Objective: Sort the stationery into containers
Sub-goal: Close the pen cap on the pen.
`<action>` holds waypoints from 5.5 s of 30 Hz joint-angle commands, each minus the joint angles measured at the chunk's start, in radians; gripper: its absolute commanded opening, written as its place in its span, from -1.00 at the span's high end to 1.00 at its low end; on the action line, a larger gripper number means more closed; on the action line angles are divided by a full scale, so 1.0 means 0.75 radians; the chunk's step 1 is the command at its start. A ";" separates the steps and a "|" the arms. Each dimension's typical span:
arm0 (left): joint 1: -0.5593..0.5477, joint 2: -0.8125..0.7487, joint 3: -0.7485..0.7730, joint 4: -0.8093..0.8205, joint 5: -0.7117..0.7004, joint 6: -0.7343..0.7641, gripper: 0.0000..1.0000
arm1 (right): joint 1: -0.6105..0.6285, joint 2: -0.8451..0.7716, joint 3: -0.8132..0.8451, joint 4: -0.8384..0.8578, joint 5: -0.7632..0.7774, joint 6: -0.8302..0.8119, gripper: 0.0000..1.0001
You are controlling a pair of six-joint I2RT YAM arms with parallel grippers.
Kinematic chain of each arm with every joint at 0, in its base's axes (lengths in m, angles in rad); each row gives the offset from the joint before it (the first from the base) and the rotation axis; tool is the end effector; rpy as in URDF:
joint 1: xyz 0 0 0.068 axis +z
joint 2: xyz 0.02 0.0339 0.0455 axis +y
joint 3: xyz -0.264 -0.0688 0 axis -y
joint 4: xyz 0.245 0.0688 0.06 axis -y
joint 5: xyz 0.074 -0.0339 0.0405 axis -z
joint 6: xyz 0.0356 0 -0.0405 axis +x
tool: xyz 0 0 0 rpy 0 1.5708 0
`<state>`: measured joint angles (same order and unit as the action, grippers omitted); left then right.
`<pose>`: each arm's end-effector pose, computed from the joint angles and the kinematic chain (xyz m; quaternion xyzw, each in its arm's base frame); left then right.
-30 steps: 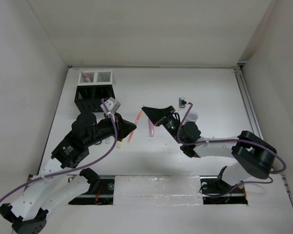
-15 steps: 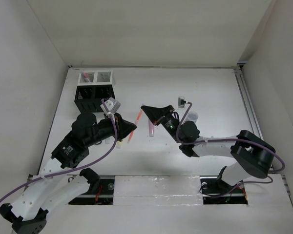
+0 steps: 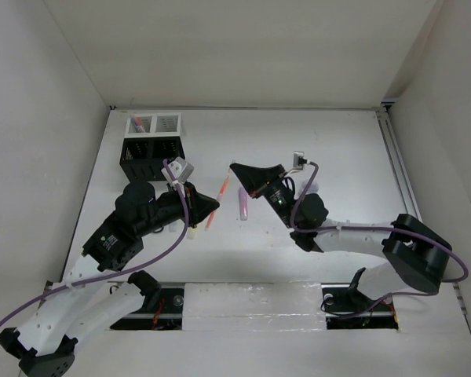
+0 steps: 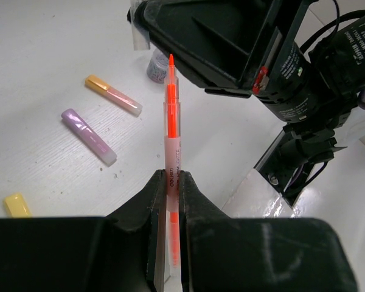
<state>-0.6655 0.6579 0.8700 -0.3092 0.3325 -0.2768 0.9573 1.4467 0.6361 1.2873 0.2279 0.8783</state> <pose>0.1070 -0.0987 0.3747 0.2502 0.6952 -0.4100 0.5349 0.1771 0.2375 0.2891 0.0766 0.5202 0.6380 0.5625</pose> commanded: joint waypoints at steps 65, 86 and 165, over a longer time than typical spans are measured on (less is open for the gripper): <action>0.006 -0.014 -0.002 0.054 -0.071 -0.020 1.00 | -0.010 0.073 0.136 0.693 -0.097 -0.007 1.00; 0.006 -0.002 -0.002 0.054 -0.085 -0.020 1.00 | -0.037 0.065 0.121 0.693 -0.124 0.068 1.00; 0.006 0.023 -0.002 0.042 -0.179 -0.032 1.00 | -0.029 0.063 0.156 0.693 -0.155 0.105 1.00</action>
<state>-0.6598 0.6788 0.8589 -0.3176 0.2066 -0.2970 0.9253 1.5120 0.7136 1.2945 0.1291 0.9466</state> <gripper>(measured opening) 0.036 0.046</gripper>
